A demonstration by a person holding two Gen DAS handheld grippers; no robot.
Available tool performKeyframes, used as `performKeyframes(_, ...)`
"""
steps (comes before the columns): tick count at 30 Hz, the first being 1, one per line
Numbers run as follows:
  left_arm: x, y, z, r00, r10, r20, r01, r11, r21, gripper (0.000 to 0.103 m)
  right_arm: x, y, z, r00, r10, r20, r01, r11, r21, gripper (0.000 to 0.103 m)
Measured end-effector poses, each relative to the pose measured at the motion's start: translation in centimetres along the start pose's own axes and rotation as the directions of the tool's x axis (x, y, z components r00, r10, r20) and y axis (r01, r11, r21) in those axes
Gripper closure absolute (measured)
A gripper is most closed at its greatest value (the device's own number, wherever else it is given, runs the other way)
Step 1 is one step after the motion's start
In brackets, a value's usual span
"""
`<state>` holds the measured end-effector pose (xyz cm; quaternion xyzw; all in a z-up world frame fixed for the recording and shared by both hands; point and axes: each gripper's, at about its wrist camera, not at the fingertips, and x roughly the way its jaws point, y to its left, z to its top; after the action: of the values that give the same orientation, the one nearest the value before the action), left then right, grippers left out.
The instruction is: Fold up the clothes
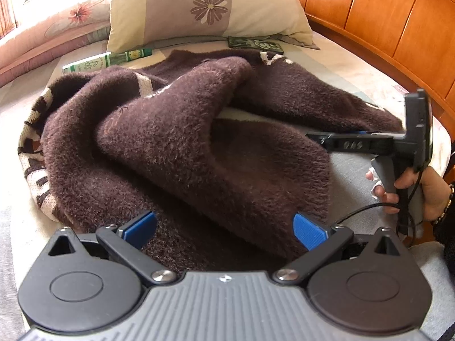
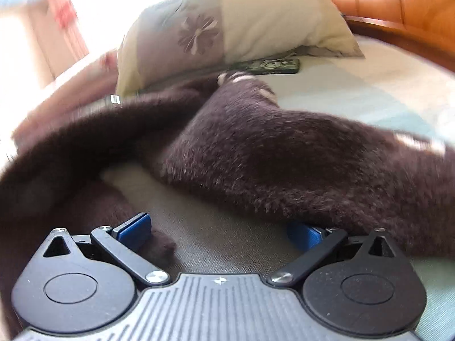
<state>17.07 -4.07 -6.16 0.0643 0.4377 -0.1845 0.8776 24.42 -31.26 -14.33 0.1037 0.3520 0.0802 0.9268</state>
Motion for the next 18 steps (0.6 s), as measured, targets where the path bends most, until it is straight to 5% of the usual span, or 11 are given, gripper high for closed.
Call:
performKeyframes(2,0.1,0.0,-0.1,1.0,-0.003,-0.003,0.003,1.0,0.003,0.001,0.4,0.4,0.3,1.0,-0.014,-0.007,0.014,1.0,-0.026,0.0)
performKeyframes(10,-0.1,-0.2,-0.2,1.0,0.001,-0.007,-0.001,1.0,0.011,0.001,2.8,-4.8,5.2,0.995,0.049,0.088,-0.071,0.961,0.268,0.0)
performKeyframes(14,0.0,0.3,-0.1,1.0,0.022,-0.013,-0.022,1.0,0.002,0.001,2.5,-6.0,6.4,0.994,0.054,0.098,-0.083,0.944,0.32,0.0)
performKeyframes(18,0.1,0.6,0.0,0.999,0.033,-0.016,-0.033,0.999,-0.001,0.001,1.8,-9.5,7.5,0.995,-0.001,0.099,-0.033,0.936,0.351,0.006)
